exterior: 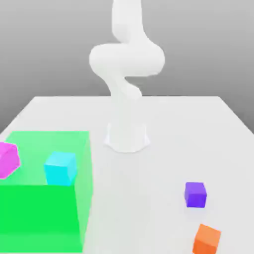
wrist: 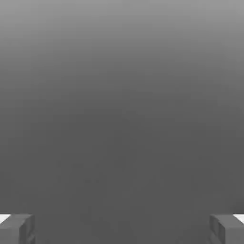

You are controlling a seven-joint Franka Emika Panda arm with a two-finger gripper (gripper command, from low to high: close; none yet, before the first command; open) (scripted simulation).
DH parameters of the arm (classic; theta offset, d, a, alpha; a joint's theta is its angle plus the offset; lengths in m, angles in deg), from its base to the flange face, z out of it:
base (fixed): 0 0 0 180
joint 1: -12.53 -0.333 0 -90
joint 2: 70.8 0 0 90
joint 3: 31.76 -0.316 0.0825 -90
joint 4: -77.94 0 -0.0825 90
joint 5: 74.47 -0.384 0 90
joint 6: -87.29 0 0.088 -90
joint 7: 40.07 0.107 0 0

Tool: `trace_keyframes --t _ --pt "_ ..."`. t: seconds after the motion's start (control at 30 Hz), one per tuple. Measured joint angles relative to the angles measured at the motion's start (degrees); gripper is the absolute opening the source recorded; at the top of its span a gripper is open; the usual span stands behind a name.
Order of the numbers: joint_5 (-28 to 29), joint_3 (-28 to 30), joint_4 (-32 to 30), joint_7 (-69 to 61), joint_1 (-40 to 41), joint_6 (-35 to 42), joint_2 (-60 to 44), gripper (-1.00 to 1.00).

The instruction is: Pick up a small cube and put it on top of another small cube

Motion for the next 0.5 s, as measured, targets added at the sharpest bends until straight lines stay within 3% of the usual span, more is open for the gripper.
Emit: trace_keyframes --t 0.5 --pt "-2.88 -0.35 -18.74 -39.58 -21.02 -20.45 -32.07 0.00"
